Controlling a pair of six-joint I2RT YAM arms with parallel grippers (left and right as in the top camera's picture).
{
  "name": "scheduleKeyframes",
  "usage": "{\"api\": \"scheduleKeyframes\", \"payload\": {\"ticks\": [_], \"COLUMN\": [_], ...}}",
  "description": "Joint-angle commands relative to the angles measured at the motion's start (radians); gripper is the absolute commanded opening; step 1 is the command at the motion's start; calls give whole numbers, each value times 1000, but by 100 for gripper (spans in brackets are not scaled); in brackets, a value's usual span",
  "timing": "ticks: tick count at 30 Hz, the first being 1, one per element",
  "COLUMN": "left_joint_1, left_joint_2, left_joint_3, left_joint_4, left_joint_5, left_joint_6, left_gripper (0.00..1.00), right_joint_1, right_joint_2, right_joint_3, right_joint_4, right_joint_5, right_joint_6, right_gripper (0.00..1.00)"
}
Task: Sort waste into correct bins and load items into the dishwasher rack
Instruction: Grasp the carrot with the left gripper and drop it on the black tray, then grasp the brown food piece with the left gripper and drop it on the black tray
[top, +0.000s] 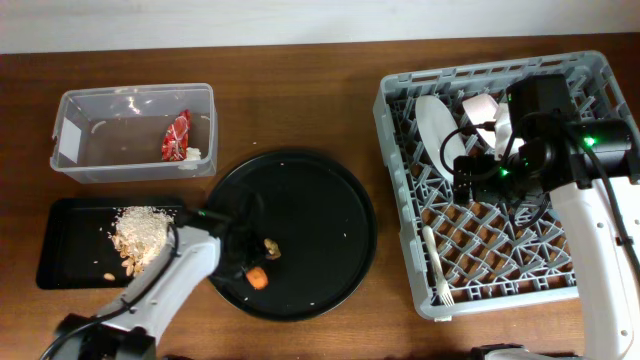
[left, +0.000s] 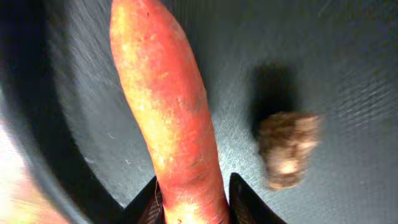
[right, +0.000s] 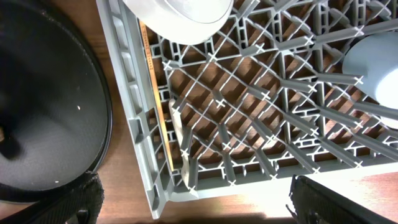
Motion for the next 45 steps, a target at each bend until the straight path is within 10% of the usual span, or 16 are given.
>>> {"api": "scheduleKeyframes", "payload": {"ticks": [1, 21, 26, 33, 45], "left_joint_1": [80, 760, 781, 781, 556], "left_joint_2": [3, 213, 280, 279, 204], "left_joint_3": [156, 266, 266, 269, 422], "left_joint_4": [-85, -27, -10, -14, -182], "left_joint_5": [-157, -214, -214, -190, 31], "left_joint_6": [125, 124, 125, 125, 299], "left_gripper": [31, 31, 32, 82, 87], "right_joint_1": [-5, -5, -5, -5, -5], "right_joint_2": [4, 4, 4, 4, 4], "right_joint_3": [6, 6, 6, 6, 6], "right_joint_4": [0, 0, -1, -4, 1], "right_joint_5": [11, 11, 11, 11, 11], "right_joint_6": [0, 0, 0, 0, 0], "right_gripper": [99, 99, 99, 99, 99]}}
